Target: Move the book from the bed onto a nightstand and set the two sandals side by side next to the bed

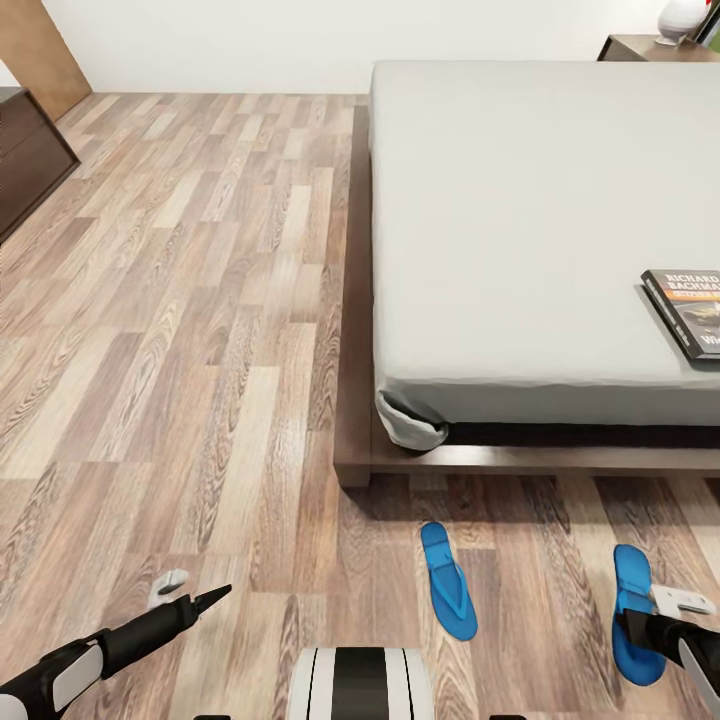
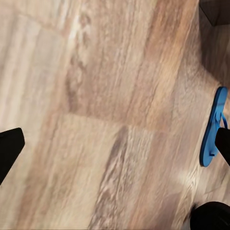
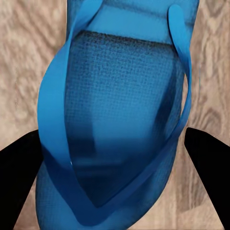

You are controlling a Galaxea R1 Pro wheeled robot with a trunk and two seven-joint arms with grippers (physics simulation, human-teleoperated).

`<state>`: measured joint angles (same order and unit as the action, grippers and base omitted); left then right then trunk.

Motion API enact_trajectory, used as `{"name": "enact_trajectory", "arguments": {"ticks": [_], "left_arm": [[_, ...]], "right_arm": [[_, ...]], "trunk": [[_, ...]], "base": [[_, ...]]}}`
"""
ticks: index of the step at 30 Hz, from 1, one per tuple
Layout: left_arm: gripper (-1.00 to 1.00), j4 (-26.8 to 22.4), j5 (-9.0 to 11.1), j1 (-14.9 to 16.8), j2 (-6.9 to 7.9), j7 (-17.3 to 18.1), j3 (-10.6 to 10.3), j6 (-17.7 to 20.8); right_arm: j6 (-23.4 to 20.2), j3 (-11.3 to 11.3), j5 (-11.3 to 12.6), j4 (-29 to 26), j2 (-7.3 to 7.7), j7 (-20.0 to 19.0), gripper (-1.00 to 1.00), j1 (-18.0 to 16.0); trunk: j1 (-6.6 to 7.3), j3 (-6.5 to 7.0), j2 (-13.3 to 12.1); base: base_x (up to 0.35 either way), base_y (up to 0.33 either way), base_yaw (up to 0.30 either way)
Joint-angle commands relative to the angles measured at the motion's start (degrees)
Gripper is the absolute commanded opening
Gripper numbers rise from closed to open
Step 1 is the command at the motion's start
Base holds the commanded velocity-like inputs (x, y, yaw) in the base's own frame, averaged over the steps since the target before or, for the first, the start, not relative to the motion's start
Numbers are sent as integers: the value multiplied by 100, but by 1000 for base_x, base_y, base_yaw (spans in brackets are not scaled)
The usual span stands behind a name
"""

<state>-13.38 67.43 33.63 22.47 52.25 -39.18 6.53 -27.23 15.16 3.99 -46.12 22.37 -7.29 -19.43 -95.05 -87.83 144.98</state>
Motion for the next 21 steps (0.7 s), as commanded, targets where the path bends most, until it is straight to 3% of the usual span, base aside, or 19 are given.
{"name": "enact_trajectory", "arguments": {"ticks": [1,10,21], "left_arm": [[100,-4,60,3,3,13,-28,61],[100,-2,60,3,3,13,-28,60],[100,2,60,3,3,13,-28,64]], "right_arm": [[-36,12,41,-11,-2,-11,-100,0],[-37,12,41,-11,-5,-15,-100,0],[-36,11,43,-11,-5,-14,-100,0]], "trunk": [[0,-4,1],[0,-4,1],[0,-4,1]], "base": [[129,234,0],[135,274,0],[12,281,0]]}}
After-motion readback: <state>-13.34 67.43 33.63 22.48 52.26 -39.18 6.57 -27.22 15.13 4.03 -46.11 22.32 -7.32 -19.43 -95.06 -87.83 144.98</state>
